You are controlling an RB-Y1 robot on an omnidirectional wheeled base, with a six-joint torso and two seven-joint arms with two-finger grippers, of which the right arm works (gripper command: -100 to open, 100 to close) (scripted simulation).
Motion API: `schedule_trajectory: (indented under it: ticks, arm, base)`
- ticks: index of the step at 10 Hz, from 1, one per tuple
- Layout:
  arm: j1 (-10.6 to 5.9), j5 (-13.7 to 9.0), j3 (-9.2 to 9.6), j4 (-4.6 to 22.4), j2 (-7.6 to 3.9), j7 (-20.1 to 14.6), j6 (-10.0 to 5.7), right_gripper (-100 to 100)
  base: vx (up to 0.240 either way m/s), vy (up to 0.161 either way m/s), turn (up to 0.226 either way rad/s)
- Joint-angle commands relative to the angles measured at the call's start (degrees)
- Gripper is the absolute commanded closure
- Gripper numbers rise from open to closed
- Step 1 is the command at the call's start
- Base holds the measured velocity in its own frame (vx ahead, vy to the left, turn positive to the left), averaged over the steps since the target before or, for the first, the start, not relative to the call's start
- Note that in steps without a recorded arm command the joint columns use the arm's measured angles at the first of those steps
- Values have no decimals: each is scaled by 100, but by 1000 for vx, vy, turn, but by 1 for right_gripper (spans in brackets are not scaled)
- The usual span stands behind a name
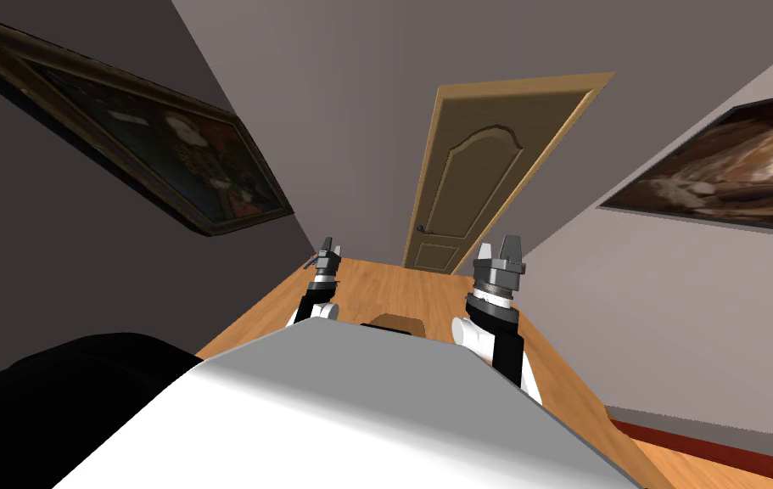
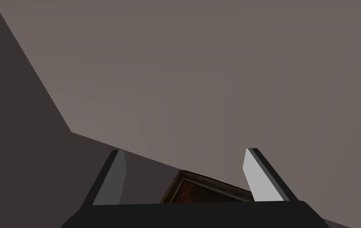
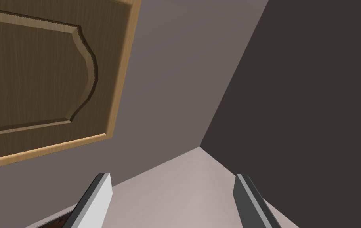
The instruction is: Pull the door open
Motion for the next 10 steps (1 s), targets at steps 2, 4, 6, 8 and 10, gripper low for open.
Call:
schedule_trajectory:
  ticks: [2,4,6,8,10]
  arm:
    - [-132,-24,-3,315,-78,-47,-50,-100]
    - [-207,-38,-5,495,-119,-74,-79,-100]
    - [-353,-65,-8,846,-192,-127,-135,-100]
    - [-461,-84,-11,1105,-244,-166,-177,-100]
    - [-593,-109,-14,1421,-301,-214,-227,-100]
  base:
    - [68,-5,10]
    - [98,-14,10]
    - [108,-6,14]
    - [95,-14,10]
    - [83,-16,14]
